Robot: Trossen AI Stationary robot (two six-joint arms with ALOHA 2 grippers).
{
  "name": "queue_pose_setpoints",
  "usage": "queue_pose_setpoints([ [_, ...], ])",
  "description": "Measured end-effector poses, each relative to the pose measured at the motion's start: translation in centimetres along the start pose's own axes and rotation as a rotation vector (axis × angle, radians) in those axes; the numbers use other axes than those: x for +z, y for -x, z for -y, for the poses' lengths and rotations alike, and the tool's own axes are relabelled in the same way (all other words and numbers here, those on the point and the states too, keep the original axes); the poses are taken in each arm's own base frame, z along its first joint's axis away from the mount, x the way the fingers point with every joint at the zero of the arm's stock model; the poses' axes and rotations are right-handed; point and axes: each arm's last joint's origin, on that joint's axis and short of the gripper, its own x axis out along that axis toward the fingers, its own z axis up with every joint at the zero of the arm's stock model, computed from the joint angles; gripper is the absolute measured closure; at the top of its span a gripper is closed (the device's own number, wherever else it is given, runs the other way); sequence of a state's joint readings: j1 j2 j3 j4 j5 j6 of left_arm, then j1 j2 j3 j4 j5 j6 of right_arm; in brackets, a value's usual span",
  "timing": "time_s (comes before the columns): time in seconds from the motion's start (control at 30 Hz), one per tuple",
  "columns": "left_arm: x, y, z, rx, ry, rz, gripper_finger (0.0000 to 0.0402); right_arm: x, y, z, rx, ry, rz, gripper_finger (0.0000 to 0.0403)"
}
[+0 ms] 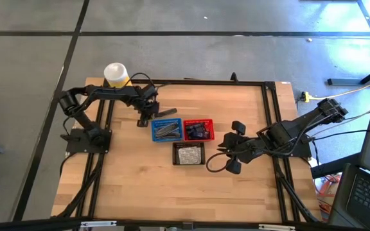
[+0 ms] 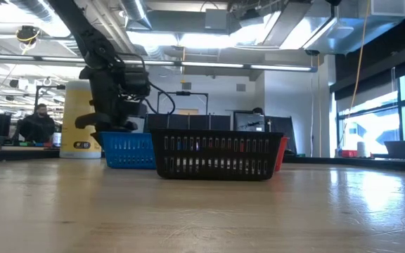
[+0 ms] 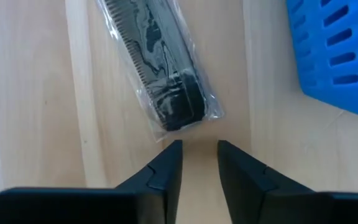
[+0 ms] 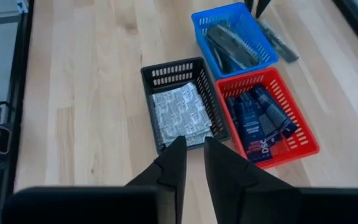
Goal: Pick & Place Travel size toiletries
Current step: Put the black comb into the blue bin
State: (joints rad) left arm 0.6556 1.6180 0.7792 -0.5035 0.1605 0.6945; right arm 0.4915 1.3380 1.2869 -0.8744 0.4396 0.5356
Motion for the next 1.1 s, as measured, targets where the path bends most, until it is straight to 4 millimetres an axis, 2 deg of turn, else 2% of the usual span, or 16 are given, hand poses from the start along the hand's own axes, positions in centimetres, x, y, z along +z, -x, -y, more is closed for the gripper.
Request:
queue_pose_setpoints([
  [0.23,-0.6,1.2,0.7,-0.001,0.033,-0.045,0.0328,0.0,0.0,0.0,0.012,0.000,-0.007,0.0355],
  [0.4,0.5,3.1,0.1,0.115,0.024,0.035,0.0329,0.0,0.0,0.0,0.004,0.010,-0.002,0.0357],
  [0.53,1.7,3.7,-0.4,0.126,0.042,0.205,0.0329,0.0,0.0,0.0,-0.015,0.020,0.009,0.0349],
  [0.77,3.1,2.9,-0.7,0.138,0.065,0.315,0.0330,0.1,0.0,0.0,-0.012,0.017,0.013,0.0335],
  [1.1,3.4,0.1,-1.3,0.110,0.094,0.287,0.0329,0.1,0.0,0.0,-0.009,0.017,0.013,0.0335],
])
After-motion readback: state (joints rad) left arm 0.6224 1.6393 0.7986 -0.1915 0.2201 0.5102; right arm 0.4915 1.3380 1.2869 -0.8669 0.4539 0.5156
